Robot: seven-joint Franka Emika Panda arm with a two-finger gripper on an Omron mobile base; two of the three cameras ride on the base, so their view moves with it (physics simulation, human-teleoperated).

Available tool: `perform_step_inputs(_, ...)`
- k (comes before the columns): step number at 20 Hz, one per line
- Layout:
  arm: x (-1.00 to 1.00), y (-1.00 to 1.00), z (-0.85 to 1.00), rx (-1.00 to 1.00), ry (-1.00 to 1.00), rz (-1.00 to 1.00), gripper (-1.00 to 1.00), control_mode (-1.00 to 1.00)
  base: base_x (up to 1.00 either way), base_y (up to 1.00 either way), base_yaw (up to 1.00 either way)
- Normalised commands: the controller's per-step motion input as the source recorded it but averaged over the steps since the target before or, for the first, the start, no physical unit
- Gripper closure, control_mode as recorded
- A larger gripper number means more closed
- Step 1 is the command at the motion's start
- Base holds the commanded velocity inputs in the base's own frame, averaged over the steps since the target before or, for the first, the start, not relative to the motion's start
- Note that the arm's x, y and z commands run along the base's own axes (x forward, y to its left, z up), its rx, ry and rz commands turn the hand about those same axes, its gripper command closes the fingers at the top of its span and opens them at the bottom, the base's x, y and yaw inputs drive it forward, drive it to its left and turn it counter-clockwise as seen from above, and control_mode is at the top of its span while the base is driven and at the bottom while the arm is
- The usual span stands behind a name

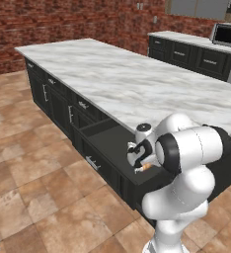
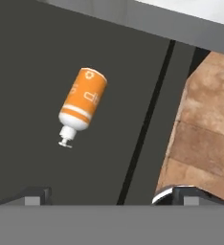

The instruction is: Restock the sink supplies by placing the sponge and soap dispenser on the counter and next to the sink. Make sure the soap dispenser is upright.

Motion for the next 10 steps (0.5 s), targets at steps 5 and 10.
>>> perform_step_inputs(5,0.13,-0.01,-0.38,0.01,-0.02,-0.06,-1.0,-1.0,0.0,0.0,0.0)
perform_step_inputs(10,0.35,-0.11,-0.23,0.0,-0.03,-0.04,-1.0,-1.0,0.0,0.0,0.0)
